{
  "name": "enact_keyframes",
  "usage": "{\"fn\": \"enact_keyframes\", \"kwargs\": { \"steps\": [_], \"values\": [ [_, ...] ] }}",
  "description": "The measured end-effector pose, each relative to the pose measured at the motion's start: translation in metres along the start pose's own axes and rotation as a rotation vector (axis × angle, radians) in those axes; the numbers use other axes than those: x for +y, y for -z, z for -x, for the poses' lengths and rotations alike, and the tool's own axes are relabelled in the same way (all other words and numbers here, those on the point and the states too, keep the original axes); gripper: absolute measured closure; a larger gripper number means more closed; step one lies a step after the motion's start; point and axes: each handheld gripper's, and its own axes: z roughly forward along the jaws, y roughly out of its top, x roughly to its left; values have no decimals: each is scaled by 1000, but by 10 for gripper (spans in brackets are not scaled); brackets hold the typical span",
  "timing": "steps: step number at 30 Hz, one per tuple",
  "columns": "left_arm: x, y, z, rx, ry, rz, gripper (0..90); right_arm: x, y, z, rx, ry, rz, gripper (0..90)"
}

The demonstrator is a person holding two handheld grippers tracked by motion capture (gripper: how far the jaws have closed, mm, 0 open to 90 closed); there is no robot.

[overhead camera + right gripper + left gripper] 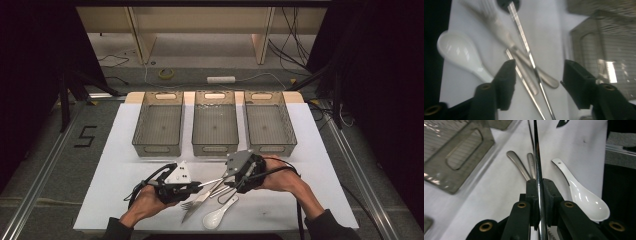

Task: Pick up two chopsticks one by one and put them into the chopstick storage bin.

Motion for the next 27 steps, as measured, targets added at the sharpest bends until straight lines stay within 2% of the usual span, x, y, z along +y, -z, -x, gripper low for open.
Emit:
{"fn": "enact_keyframes", "kwargs": {
  "steps": [1,3,5,6,7,8,9,10,11,12,13,19,21,22,27],
  "values": [
    [0,1,-2,6,10,8,833,0,0,0,0,0,0,401],
    [-1,3,-4,27,25,19,834,-6,3,0,-29,-64,60,373],
    [-3,6,-7,43,51,34,834,-14,6,-1,-72,-156,131,349],
    [-3,8,-8,58,61,44,834,-22,8,-3,-95,-228,204,338],
    [-4,9,-9,65,72,47,834,-22,8,-3,-95,-228,204,338],
    [-4,10,-11,77,93,56,833,-30,11,-5,-118,-310,269,319],
    [-5,11,-13,87,105,62,833,-30,11,-5,-118,-310,269,319],
    [-5,13,-14,93,118,66,834,-34,13,-6,-125,-349,307,319],
    [-5,14,-15,98,128,70,834,-41,14,-8,-151,-408,341,313],
    [-5,15,-16,107,136,77,834,-41,14,-8,-151,-408,341,313],
    [-5,17,-17,112,143,82,834,-44,15,-10,-169,-428,356,311],
    [-8,25,-25,140,204,112,834,-63,12,-15,-173,-543,400,273],
    [-9,29,-28,153,223,127,834,-64,12,-15,-178,-549,408,273],
    [-10,31,-30,163,229,129,834,-69,14,-16,-180,-587,438,267],
    [-13,40,-39,207,285,166,834,-75,16,-17,-186,-613,448,256]
  ]
}}
